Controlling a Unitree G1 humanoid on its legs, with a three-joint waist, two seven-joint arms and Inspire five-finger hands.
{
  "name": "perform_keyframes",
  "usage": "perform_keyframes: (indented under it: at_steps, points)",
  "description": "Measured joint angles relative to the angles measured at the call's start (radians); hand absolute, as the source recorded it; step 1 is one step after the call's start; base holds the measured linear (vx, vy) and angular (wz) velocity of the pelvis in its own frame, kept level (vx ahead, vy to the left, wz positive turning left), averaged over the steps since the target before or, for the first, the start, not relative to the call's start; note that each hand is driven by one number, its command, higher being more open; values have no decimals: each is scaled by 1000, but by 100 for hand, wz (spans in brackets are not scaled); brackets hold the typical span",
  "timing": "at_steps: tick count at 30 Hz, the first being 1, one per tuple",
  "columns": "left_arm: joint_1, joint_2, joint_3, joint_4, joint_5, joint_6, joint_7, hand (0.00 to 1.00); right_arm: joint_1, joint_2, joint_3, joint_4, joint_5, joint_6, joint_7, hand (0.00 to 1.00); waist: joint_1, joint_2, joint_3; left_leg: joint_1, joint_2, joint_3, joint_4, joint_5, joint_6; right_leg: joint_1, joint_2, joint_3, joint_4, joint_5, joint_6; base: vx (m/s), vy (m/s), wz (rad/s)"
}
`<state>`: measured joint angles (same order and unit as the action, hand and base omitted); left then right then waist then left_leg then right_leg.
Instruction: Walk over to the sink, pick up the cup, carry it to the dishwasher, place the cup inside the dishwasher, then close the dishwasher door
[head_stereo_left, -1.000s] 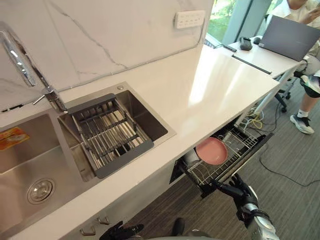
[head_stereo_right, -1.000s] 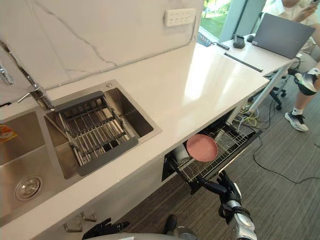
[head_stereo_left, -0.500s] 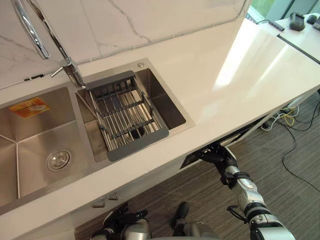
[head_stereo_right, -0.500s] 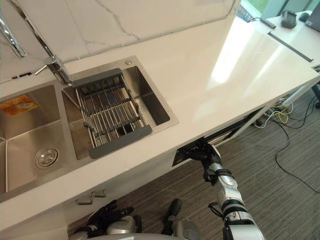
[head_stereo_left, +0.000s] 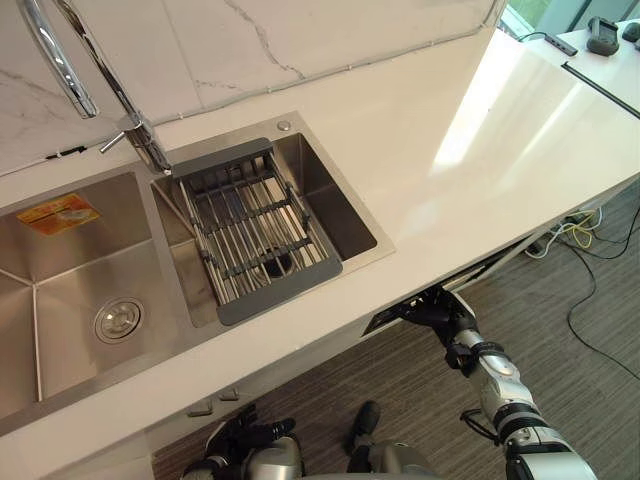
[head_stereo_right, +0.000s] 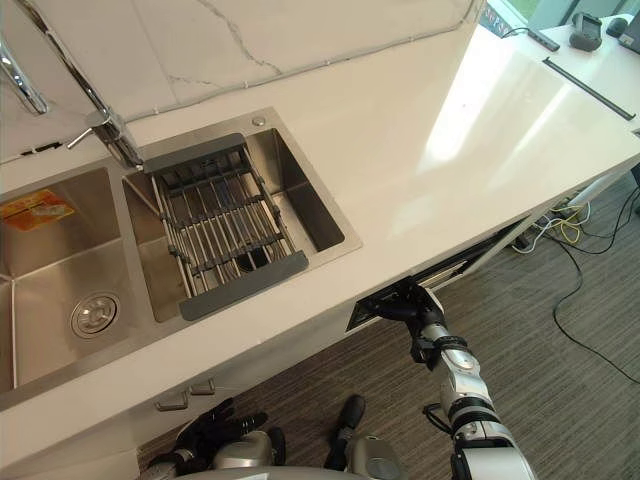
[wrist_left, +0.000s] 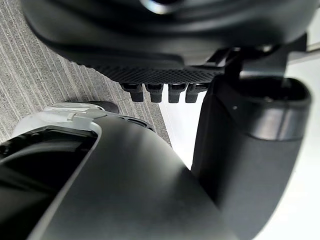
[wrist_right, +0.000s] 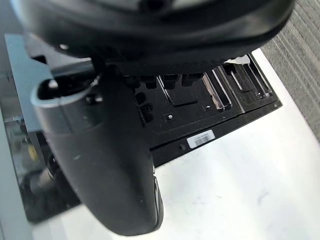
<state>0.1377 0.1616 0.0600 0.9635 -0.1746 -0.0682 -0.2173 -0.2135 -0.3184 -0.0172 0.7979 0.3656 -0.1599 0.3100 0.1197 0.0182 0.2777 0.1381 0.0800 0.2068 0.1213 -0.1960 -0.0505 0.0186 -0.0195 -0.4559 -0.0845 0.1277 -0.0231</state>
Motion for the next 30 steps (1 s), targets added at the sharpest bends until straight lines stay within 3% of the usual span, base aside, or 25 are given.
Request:
perform_keyframes:
  at_steps: [6, 12, 19, 30]
  points:
    - [7, 0, 1, 16, 4, -28, 17, 100, 176, -3, 21, -230, -139, -33, 42, 100, -38, -3, -4, 36, 2, 30, -17, 0, 0, 17, 5, 22, 0, -2, 2, 18, 83, -11]
    - [12, 17, -15, 31, 18, -39, 22, 100, 297, 28, 22, -252, -240, -41, 44, 100, -53, -28, -47, 50, -2, 47, -38, 0, 0, 18, 4, 31, -1, -4, 5, 19, 88, -4]
    - [13, 20, -29, 59, 21, -41, 40, 100, 386, 76, 17, -136, -324, -42, 4, 100, -82, -28, -85, 66, -6, 49, -46, 2, 1, 26, 2, 33, -2, -3, 6, 14, 66, -1]
    - [19, 17, -27, 65, 38, -51, 87, 100, 414, 126, -139, 41, -325, -88, -99, 100, -94, -30, -111, 77, -11, 52, -53, 8, 0, 33, -2, 38, -8, -2, 9, -27, 22, -1]
